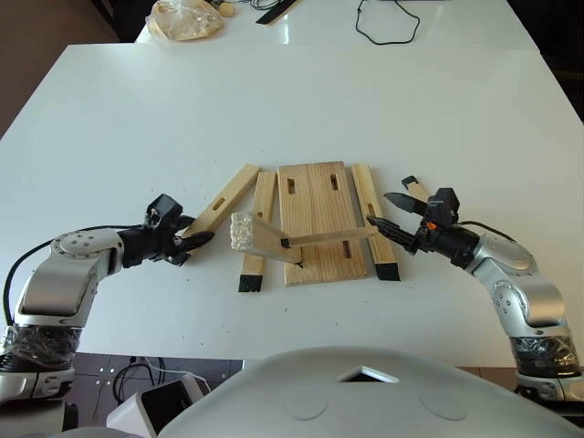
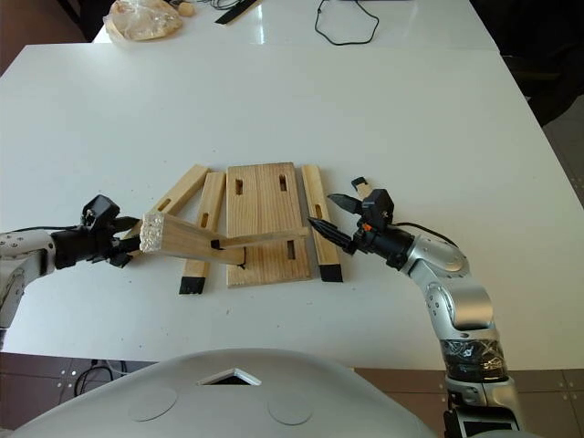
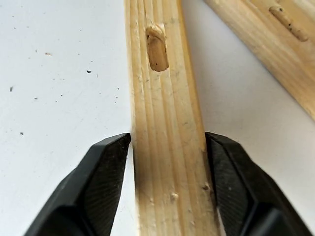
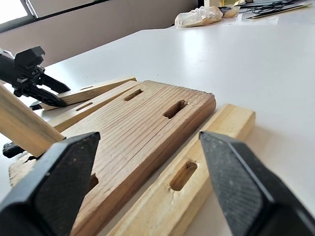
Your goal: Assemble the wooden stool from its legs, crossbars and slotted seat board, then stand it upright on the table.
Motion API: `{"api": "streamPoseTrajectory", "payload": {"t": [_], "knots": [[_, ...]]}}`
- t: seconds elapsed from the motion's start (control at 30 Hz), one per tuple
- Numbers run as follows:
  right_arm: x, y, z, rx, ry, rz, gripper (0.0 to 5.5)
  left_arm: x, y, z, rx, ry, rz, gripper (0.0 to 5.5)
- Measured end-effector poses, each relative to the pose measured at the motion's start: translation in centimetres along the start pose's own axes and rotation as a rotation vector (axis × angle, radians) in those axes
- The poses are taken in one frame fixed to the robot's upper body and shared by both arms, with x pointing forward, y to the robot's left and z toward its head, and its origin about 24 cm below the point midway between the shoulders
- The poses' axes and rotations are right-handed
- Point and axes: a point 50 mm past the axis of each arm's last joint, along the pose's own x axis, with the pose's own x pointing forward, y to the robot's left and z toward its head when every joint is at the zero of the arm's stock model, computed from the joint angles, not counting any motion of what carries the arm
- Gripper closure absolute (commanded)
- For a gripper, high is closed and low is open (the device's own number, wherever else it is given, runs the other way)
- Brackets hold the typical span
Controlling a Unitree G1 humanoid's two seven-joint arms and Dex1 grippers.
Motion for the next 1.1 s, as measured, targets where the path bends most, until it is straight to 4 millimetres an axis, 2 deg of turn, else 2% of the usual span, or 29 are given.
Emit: {"api": "streamPoseTrajectory", "payload": {"t": [0.07, 0.4, 0.5, 0.63, 0.77, 0.87, 0.93, 1.03, 1.1], "knots": [[-0.3, -0.3, 0.2, -0.004, -0.007, -0.018, 1.79, -0.1, 0.1, -0.1, -0.009, 0.003, -0.002, 3.46], [-0.7, -1.0, 1.4, 0.007, -0.062, -0.046, 1.79, -0.2, 0.6, -0.1, -0.071, -0.038, -0.024, 3.47], [-1.1, -1.7, 2.5, -0.008, -0.092, -0.068, 1.79, 0.1, 0.9, 0.4, -0.024, -0.085, 0.019, 3.47], [-1.3, -2.4, 3.7, -0.028, -0.113, -0.078, 1.79, -0.1, 1.7, 3.0, 0.080, -0.203, 0.107, 3.47], [-1.2, -3.1, 5.1, -0.035, -0.151, -0.081, 1.79, -0.8, 0.8, 7.4, 0.208, -0.415, 0.132, 3.47], [-1.1, -3.9, 6.6, 0.006, -0.235, -0.102, 1.79, -1.4, -0.6, 10.3, 0.219, -0.564, 0.060, 3.47], [-0.8, -3.8, 8.4, 0.028, -0.315, -0.075, 1.79, -2.3, -2.0, 12.3, 0.242, -0.659, -0.036, 3.47], [0.1, -2.5, 11.6, -0.007, -0.408, 0.029, 1.79, -3.9, -4.2, 14.9, 0.311, -0.765, -0.199, 3.47], [0.7, -1.1, 13.2, -0.036, -0.441, 0.120, 1.79, -4.7, -5.1, 16.0, 0.351, -0.786, -0.286, 3.47]]}}
